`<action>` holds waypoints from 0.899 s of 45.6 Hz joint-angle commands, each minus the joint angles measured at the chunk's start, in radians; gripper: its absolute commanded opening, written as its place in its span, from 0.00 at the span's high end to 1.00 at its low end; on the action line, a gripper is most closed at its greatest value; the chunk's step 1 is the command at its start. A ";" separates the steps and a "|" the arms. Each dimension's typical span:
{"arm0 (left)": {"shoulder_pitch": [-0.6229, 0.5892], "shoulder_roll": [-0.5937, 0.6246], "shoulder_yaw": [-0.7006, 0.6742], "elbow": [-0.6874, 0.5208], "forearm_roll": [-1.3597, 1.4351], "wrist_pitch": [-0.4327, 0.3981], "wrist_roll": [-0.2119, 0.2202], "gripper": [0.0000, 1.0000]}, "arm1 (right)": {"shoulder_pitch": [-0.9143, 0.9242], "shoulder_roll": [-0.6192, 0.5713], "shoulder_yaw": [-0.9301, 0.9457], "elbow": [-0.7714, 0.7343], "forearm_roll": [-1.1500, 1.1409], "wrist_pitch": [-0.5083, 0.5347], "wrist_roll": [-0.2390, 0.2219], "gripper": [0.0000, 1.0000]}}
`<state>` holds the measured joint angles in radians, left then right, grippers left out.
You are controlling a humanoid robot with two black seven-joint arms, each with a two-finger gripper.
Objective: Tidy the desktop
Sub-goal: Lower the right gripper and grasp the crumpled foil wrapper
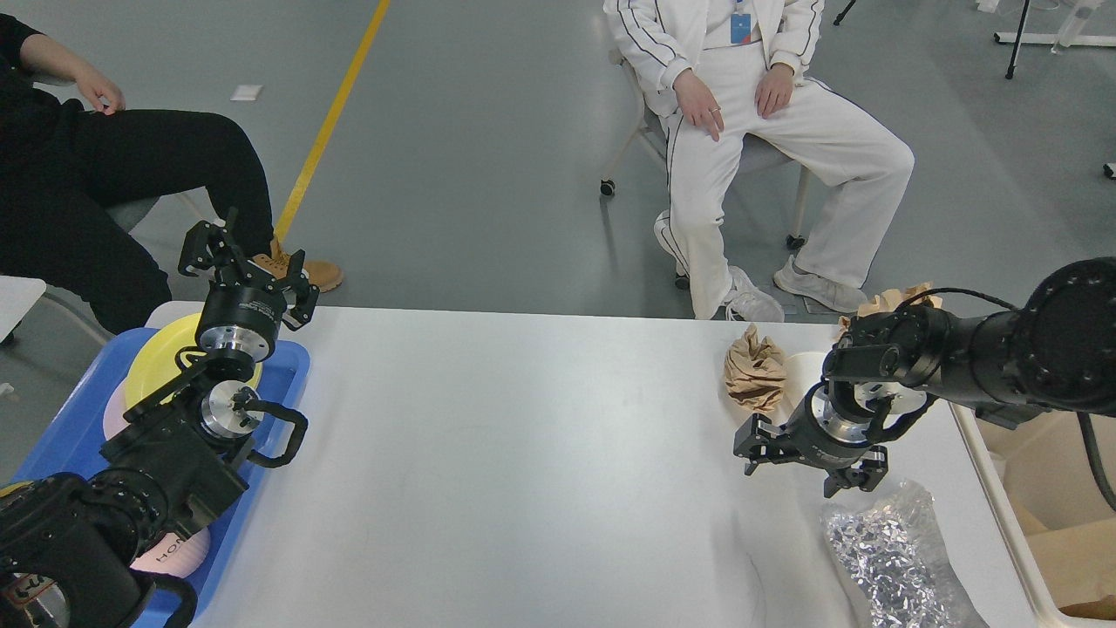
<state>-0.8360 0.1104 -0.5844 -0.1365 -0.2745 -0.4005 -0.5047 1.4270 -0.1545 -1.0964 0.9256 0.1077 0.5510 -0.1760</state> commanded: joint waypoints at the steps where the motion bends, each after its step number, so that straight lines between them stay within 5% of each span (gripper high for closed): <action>1: 0.000 0.000 0.000 0.000 0.000 0.000 0.000 0.04 | 0.004 -0.023 0.000 0.001 0.000 0.116 0.000 0.00; 15: 0.000 0.000 0.000 0.000 0.000 0.000 0.000 0.04 | -0.102 -0.039 0.001 -0.057 -0.022 0.142 0.000 0.00; 24: 0.000 0.000 0.000 0.000 0.000 0.000 0.000 0.04 | -0.195 -0.034 0.000 -0.080 -0.023 -0.032 -0.002 0.03; 35: 0.000 0.000 0.000 0.000 0.000 0.000 0.000 0.04 | -0.197 -0.040 -0.002 -0.073 -0.051 -0.118 -0.002 0.15; 37: 0.000 0.000 0.000 0.000 0.000 0.000 0.000 0.04 | -0.195 -0.040 -0.005 -0.073 -0.054 -0.120 -0.002 0.34; 41: 0.000 0.000 0.000 0.000 0.000 0.000 0.000 0.04 | -0.189 -0.045 -0.014 -0.045 -0.056 -0.108 -0.003 0.93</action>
<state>-0.8360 0.1104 -0.5844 -0.1365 -0.2748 -0.4005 -0.5047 1.2297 -0.1947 -1.1002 0.8545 0.0551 0.4367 -0.1779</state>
